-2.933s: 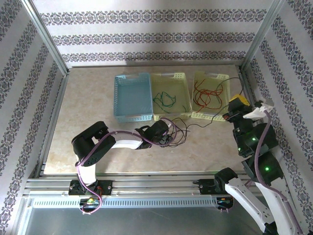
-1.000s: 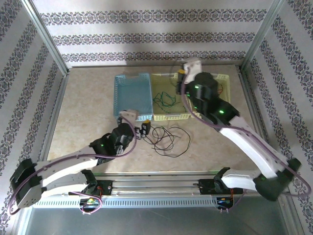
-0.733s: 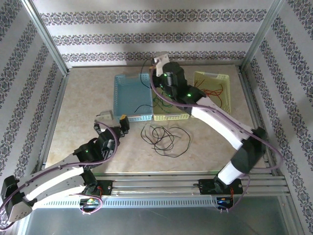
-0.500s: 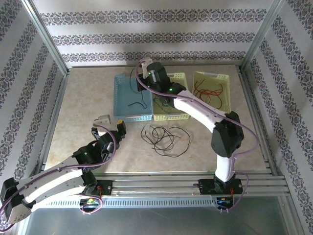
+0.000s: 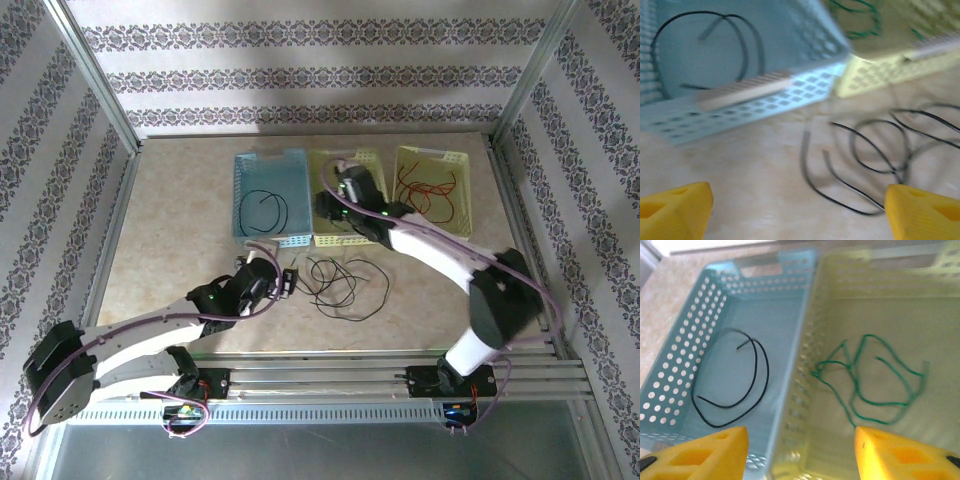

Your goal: Untangle the cables

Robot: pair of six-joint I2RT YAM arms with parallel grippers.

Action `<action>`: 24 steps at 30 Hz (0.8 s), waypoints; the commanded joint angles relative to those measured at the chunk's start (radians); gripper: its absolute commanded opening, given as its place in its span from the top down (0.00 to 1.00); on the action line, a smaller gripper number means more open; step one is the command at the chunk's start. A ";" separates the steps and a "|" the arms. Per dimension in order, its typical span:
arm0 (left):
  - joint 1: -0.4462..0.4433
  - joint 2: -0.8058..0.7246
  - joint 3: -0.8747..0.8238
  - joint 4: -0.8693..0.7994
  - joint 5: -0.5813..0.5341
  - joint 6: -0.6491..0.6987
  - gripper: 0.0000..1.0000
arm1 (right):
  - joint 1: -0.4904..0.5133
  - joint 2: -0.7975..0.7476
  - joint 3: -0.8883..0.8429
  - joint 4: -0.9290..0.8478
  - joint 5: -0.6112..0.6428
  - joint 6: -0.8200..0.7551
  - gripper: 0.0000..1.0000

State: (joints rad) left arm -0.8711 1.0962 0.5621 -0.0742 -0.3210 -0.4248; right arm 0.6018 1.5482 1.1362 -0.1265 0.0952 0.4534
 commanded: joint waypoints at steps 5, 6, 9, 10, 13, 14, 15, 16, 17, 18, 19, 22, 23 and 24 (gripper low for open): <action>-0.041 0.200 0.122 0.137 0.554 0.158 0.09 | -0.064 -0.334 -0.260 -0.044 0.103 0.031 0.42; -0.047 0.234 0.139 0.150 0.593 0.174 0.08 | -0.073 -0.366 -0.283 -0.055 0.104 0.035 0.42; -0.057 0.367 0.222 0.130 0.627 0.206 0.07 | -0.094 -0.453 -0.348 -0.075 0.106 0.045 0.42; -0.057 0.416 0.246 0.141 0.640 0.210 0.07 | -0.102 -0.475 -0.364 -0.081 0.106 0.053 0.42; -0.057 0.541 0.296 0.193 0.645 0.189 0.10 | -0.112 -0.516 -0.389 -0.095 0.106 0.057 0.42; -0.057 0.577 0.313 0.209 0.638 0.173 0.11 | -0.112 -0.525 -0.391 -0.103 0.107 0.055 0.42; -0.057 0.604 0.328 0.218 0.640 0.165 0.11 | -0.112 -0.530 -0.391 -0.110 0.107 0.054 0.42; -0.058 0.626 0.348 0.223 0.635 0.159 0.12 | -0.112 -0.536 -0.392 -0.115 0.109 0.052 0.42; -0.060 0.642 0.365 0.224 0.613 0.152 0.12 | -0.112 -0.542 -0.394 -0.118 0.110 0.051 0.42; -0.060 0.650 0.374 0.232 0.601 0.145 0.12 | -0.112 -0.545 -0.395 -0.118 0.109 0.052 0.42; -0.060 0.652 0.378 0.250 0.587 0.142 0.13 | -0.112 -0.549 -0.398 -0.117 0.107 0.051 0.42; -0.060 0.658 0.385 0.288 0.569 0.121 0.24 | -0.112 -0.544 -0.400 -0.118 0.094 0.051 0.43; -0.060 0.663 0.391 0.292 0.567 0.110 0.27 | -0.112 -0.539 -0.400 -0.119 0.088 0.054 0.43; -0.060 0.671 0.395 0.295 0.565 0.101 0.31 | -0.112 -0.536 -0.401 -0.119 0.082 0.057 0.43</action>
State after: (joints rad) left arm -0.9173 1.7607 0.9226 0.1425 0.2619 -0.2909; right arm 0.4931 1.0142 0.7536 -0.2302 0.1825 0.4961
